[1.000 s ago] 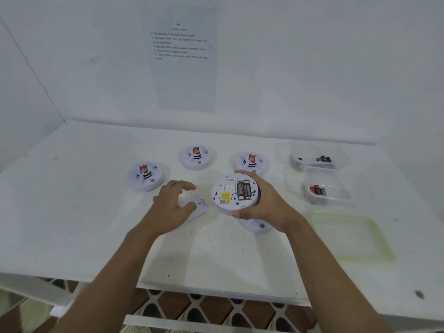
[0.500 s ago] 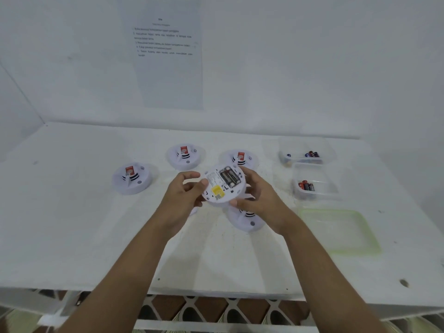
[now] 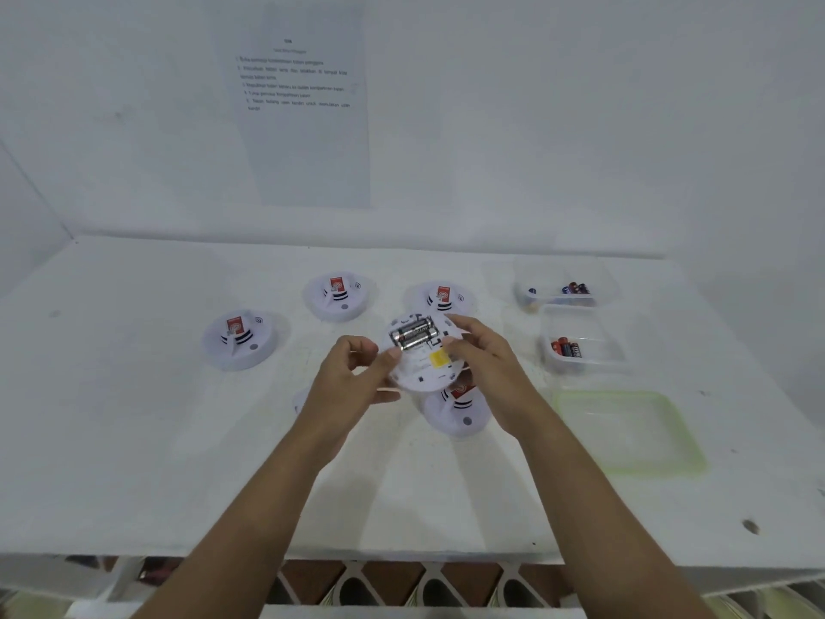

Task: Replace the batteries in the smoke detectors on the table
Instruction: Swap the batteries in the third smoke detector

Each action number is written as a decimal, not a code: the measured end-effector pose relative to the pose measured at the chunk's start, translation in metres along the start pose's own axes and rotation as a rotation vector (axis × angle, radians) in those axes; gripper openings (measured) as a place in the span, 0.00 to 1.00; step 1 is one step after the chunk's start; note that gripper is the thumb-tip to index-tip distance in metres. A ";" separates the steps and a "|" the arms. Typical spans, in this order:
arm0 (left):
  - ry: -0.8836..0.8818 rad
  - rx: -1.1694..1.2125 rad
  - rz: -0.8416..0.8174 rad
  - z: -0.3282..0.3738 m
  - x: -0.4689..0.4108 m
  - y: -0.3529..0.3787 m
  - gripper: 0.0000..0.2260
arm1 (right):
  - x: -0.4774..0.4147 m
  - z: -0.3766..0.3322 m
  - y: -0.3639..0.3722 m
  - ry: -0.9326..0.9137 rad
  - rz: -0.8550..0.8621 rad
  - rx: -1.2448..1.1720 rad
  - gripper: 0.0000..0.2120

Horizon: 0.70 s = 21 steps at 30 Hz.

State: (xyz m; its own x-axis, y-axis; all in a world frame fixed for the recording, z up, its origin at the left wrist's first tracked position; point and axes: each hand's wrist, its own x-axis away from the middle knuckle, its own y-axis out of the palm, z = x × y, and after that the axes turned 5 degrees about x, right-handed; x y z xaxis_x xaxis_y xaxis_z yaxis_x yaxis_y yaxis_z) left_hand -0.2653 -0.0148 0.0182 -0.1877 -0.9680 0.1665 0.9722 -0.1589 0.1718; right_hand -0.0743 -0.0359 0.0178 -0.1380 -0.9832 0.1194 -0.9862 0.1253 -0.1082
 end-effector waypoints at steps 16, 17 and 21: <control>0.012 0.054 -0.159 0.005 -0.006 0.004 0.14 | 0.004 0.006 -0.003 -0.117 -0.003 0.036 0.17; 0.012 0.061 -0.156 0.004 -0.006 0.005 0.13 | 0.006 0.008 -0.004 -0.119 -0.019 0.030 0.21; 0.012 0.061 -0.179 0.001 -0.003 0.007 0.13 | 0.012 0.013 -0.010 -0.151 -0.130 0.113 0.39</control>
State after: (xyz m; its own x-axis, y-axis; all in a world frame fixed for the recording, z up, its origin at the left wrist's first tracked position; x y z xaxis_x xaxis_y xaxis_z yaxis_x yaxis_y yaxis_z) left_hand -0.2581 -0.0124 0.0198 -0.3548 -0.9277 0.1165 0.9131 -0.3169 0.2566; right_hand -0.0651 -0.0511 0.0072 0.0137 -0.9999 -0.0086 -0.9772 -0.0115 -0.2121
